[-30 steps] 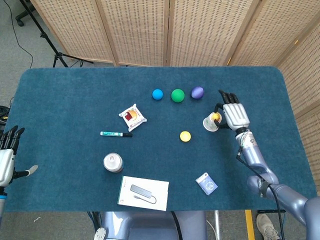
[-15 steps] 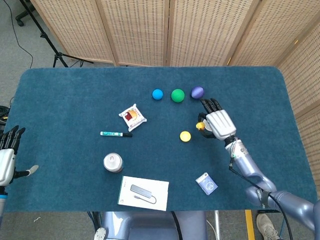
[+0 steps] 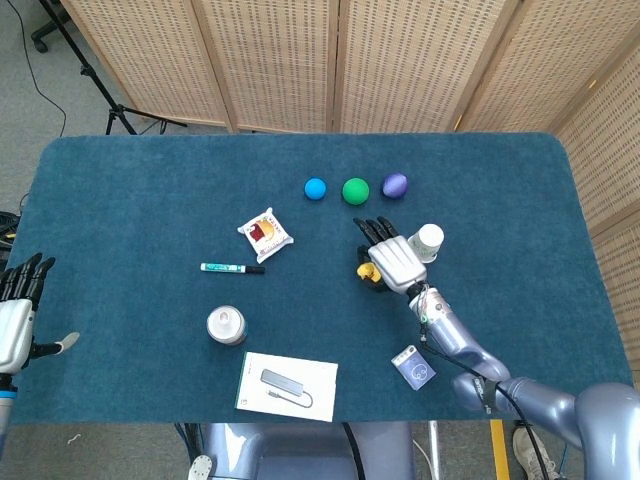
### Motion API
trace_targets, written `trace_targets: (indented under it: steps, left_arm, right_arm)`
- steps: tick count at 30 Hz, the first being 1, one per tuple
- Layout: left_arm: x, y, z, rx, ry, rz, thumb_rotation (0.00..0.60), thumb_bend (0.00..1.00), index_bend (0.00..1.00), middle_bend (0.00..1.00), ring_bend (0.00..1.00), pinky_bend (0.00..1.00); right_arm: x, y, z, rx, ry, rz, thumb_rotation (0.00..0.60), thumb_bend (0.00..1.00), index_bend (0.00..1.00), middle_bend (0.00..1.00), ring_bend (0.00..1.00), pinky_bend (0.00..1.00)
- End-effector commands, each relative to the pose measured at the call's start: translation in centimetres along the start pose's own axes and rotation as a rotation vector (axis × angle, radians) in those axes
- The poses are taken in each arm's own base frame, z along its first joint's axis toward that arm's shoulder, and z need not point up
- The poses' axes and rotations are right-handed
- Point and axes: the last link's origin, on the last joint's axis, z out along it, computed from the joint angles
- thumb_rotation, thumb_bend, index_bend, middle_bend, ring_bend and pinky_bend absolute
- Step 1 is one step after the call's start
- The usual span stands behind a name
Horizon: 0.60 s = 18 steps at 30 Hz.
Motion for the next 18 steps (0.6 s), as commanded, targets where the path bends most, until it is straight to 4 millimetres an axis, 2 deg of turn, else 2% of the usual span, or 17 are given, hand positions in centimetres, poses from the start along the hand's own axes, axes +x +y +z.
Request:
trace_targets:
  steps: [1, 18]
  left_arm:
    - [0.01, -0.04, 0.03, 0.000, -0.004, 0.000, 0.600, 0.00, 0.00, 0.00, 0.00, 0.00]
    - [-0.02, -0.02, 0.01, 0.002, -0.007, -0.002, 0.600, 0.00, 0.00, 0.00, 0.00, 0.00]
  right_arm:
    - [-0.24, -0.31, 0.58, -0.009, -0.008, -0.001, 0.600, 0.36, 0.52, 0.00, 0.00, 0.00]
    - [-0.99, -0.54, 1.11, -0.031, -0.026, -0.048, 0.600, 0.36, 0.52, 0.00, 0.00, 0.00]
